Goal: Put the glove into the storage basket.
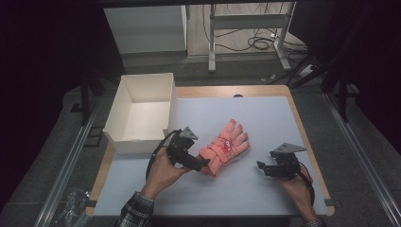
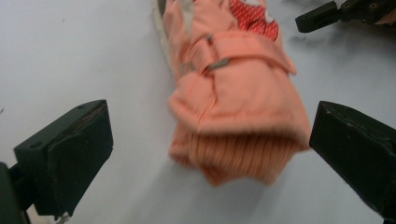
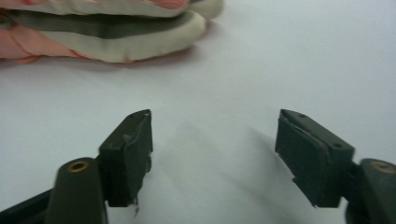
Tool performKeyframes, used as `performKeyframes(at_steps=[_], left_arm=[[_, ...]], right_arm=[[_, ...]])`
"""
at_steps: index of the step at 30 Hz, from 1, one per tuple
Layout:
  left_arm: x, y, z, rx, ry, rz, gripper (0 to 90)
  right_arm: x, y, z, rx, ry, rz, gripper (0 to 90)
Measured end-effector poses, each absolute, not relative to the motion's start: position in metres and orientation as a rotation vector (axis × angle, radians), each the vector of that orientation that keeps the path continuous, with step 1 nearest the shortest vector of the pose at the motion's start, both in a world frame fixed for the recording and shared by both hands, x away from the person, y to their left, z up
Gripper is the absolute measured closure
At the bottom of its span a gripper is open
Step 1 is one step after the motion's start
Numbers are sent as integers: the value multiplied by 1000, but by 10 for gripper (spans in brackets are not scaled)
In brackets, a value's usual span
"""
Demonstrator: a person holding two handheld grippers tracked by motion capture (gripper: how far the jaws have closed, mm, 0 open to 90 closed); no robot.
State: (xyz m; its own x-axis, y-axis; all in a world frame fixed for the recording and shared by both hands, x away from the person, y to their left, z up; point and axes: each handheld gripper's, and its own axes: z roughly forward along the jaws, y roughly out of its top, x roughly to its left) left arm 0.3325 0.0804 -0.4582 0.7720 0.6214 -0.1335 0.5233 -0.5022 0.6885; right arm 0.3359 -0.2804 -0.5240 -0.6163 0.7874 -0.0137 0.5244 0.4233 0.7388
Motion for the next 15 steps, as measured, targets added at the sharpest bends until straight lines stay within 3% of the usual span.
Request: performKeyframes(at_steps=[6, 15], left_arm=[[340, 56, -460, 2240, 803, 163, 0], [349, 26, -477, 2323, 782, 209, 0]], right_arm=[[339, -290, -526, 1158, 2302, 976, 198], [339, -289, -529, 1146, 2303, 949, 184]])
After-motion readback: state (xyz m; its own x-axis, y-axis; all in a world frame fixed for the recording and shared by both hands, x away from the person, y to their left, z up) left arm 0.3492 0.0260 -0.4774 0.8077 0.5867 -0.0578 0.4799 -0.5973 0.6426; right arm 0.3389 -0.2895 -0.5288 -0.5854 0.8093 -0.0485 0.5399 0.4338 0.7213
